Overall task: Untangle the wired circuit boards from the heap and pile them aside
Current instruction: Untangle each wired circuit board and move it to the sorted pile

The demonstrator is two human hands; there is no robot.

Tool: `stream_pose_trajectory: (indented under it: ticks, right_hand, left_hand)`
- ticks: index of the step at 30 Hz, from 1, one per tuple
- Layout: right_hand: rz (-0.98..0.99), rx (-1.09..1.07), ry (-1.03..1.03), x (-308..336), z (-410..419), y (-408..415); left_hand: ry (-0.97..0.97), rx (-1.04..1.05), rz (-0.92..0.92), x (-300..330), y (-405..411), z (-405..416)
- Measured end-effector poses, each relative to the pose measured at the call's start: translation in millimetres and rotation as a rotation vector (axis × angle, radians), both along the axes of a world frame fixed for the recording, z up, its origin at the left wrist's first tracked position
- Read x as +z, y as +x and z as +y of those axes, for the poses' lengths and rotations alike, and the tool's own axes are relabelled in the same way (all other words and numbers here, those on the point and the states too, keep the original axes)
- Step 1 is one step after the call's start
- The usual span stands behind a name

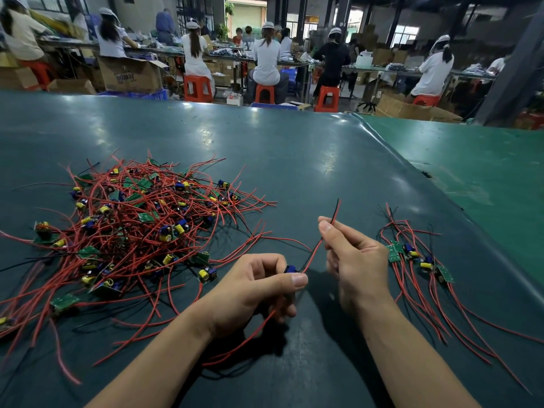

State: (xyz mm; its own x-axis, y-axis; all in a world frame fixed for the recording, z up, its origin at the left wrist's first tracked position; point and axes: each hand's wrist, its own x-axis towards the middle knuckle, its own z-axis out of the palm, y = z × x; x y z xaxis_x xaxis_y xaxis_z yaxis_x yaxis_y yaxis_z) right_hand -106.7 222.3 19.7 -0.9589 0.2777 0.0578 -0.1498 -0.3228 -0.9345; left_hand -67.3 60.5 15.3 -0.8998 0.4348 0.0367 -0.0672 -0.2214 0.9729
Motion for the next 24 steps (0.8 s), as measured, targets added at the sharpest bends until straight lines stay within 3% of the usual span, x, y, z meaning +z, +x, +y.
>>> stream_pose_trajectory:
  ticks: [7,15,21,24]
  right_hand:
    - [-0.034,-0.052,-0.095,-1.1,5.6,-5.4]
    - [-0.149,-0.031,-0.241,-1.4,13.3,-10.8]
    - [-0.102,0.385,0.201,-2.7,-7.4,6.0]
    - [-0.048,0.445,0.244,-3.5,-8.4,9.7]
  left_hand:
    - [-0.014,-0.075,-0.002,0.6,3.7,-1.8]
    - [0.048,-0.003,-0.041,2.8,0.5,-0.9]
    - [0.13,0.176,-0.127,4.4,-4.3,4.1]
    - [0.091,0.18,-0.116,6.1,-3.6,6.0]
